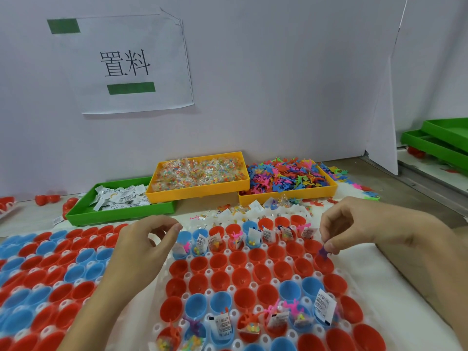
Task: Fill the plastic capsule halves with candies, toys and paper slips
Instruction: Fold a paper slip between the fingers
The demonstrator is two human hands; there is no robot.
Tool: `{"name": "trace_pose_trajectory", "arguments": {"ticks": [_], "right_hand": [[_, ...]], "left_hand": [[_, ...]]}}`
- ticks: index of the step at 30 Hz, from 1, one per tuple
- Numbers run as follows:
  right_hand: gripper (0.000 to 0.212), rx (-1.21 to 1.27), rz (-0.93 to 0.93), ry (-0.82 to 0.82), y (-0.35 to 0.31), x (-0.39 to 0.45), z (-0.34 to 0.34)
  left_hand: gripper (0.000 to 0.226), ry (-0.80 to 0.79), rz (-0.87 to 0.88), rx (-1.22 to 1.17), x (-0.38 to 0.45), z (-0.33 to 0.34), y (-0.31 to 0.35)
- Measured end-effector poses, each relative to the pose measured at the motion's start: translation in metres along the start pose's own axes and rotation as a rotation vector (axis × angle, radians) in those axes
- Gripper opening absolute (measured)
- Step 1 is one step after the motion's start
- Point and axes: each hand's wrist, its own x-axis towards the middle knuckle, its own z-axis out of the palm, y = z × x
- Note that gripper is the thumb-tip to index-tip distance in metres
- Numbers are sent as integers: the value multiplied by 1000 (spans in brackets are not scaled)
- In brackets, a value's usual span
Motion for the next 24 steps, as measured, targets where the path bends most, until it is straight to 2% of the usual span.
{"name": "trace_pose_trajectory", "arguments": {"ticks": [3, 24], "right_hand": [[8, -25, 8, -6, 1, 1, 0], [19, -55, 12, -38, -6, 2, 5]], "left_hand": [[11, -5, 0, 0, 0, 0, -1], [14, -22, 2, 9, -1, 0, 2]]}}
